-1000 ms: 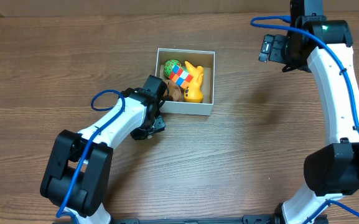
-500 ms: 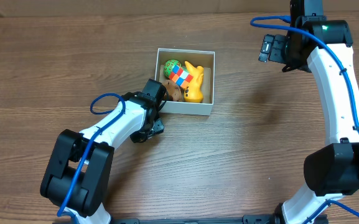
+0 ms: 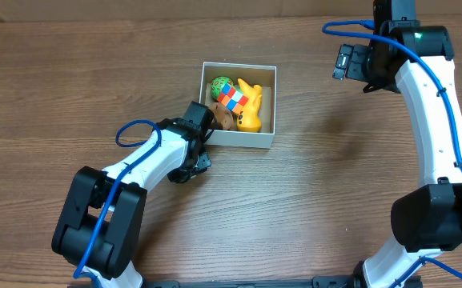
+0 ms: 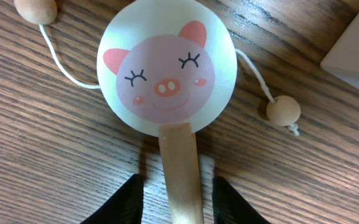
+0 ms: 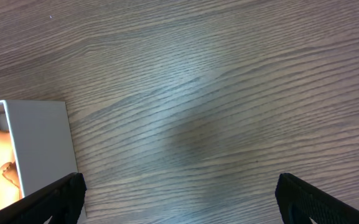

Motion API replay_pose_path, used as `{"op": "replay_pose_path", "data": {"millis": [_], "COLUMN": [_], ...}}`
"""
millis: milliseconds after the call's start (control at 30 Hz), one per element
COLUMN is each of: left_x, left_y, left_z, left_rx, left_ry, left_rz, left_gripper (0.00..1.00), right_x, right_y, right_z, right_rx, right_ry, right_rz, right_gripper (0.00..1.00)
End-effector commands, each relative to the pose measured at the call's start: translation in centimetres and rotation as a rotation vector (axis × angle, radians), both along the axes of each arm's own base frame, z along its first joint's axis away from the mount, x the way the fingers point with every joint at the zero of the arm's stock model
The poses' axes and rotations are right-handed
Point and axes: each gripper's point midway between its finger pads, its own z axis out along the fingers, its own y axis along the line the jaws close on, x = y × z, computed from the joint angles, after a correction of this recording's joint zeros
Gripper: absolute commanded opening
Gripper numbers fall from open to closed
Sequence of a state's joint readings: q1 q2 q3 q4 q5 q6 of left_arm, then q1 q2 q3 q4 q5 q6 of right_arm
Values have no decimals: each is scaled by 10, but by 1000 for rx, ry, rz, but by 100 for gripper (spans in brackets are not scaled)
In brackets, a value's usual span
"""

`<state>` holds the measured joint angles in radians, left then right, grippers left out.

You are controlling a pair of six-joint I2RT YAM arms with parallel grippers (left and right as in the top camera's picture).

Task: Pack container
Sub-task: 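Lower the left gripper onto the wooden handle of the pig rattle, then close the left gripper around the rattle handle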

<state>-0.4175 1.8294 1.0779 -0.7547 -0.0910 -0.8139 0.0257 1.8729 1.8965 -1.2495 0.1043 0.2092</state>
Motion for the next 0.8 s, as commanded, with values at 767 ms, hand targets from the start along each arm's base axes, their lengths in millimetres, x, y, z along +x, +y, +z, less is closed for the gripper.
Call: {"op": "replay_pose_path", "data": {"millis": [767], "left_x": [17], "left_y": [18], "left_z": [29], "left_rx": [24], "left_ry": [23], "left_rz": [-5], "left_gripper": [20], "right_x": [2], "right_y": [-4], "right_z": [16], "right_rx": [-3], "right_ry": [-43], "right_rz": [-15], "right_gripper": [100]}}
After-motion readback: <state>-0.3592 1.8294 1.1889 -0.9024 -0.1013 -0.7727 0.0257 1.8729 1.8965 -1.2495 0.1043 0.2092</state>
